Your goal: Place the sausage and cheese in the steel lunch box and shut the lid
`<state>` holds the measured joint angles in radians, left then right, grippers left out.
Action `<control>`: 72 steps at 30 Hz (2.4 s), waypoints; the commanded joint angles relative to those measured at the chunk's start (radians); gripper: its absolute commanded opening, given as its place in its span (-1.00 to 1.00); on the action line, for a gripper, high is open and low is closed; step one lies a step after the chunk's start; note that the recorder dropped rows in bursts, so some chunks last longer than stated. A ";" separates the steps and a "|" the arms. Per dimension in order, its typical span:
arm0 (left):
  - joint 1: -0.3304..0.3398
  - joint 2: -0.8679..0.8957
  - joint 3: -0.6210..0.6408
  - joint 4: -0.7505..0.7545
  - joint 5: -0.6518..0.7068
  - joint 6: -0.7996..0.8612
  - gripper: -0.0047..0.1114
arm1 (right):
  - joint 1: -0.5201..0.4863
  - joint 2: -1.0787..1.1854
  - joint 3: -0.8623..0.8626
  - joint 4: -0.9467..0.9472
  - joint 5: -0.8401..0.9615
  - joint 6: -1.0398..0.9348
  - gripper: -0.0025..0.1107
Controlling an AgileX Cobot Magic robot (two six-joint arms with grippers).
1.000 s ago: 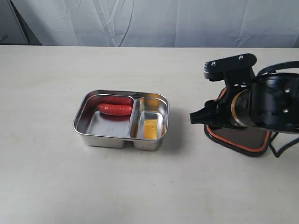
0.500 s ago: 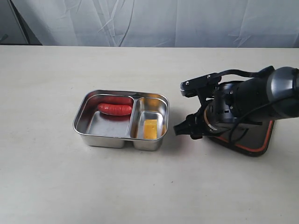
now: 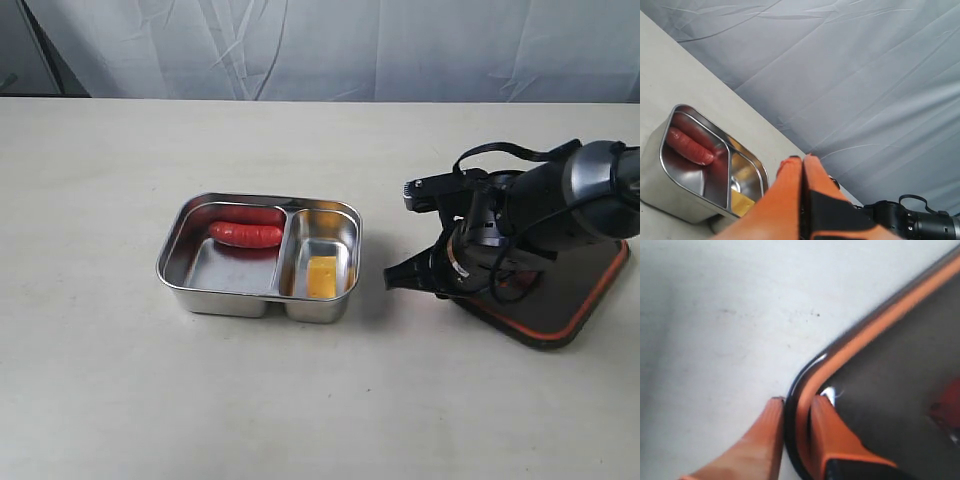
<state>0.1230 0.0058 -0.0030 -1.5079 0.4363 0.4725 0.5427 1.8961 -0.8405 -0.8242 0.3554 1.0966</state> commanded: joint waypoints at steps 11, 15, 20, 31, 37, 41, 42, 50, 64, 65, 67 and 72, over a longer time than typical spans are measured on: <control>-0.006 -0.006 0.003 0.080 -0.012 0.007 -0.92 | 0.006 -0.007 0.010 0.057 0.038 -0.104 -0.97; -0.006 -0.006 0.003 0.085 -0.022 0.007 -0.92 | 0.025 -0.109 0.010 0.080 0.055 -0.120 -0.97; -0.006 -0.006 0.003 0.060 0.010 0.007 -0.92 | 0.062 -0.254 0.010 0.091 0.066 -0.120 -0.97; -0.019 -0.006 0.003 -0.165 0.280 0.450 -0.92 | 0.152 -0.526 0.010 0.154 0.047 -0.133 -0.97; -0.051 -0.006 0.003 -0.237 0.359 0.635 -0.92 | 0.198 -0.604 0.010 0.187 -0.008 -0.146 -0.97; -0.060 -0.006 0.003 -0.237 0.368 0.637 -0.87 | 0.198 -0.622 0.010 0.209 -0.009 -0.155 -0.97; -0.065 -0.006 0.003 -0.225 0.374 0.637 -0.81 | 0.198 -0.626 0.010 0.211 -0.009 -0.155 -0.97; -0.111 -0.006 0.003 -0.202 0.344 0.726 -0.02 | 0.198 -0.647 0.010 0.304 -0.062 -0.186 -0.97; -0.167 -0.006 0.002 -0.194 0.272 0.827 0.04 | 0.298 -0.695 0.010 0.468 -0.233 -0.259 -0.97; -0.167 -0.006 -0.019 -0.223 0.272 0.851 0.04 | 0.300 -0.695 0.010 0.476 -0.233 -0.259 -0.97; -0.167 -0.006 -0.075 -0.237 0.243 0.885 0.04 | 0.307 -0.695 0.010 0.479 -0.233 -0.259 -0.97; -0.167 -0.006 -0.230 -0.237 0.034 0.856 0.00 | 0.309 -0.695 0.010 0.491 -0.238 -0.259 -0.97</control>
<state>-0.0397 0.0041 -0.1589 -1.7185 0.5823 1.3375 0.8497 1.2105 -0.8290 -0.3357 0.1372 0.8512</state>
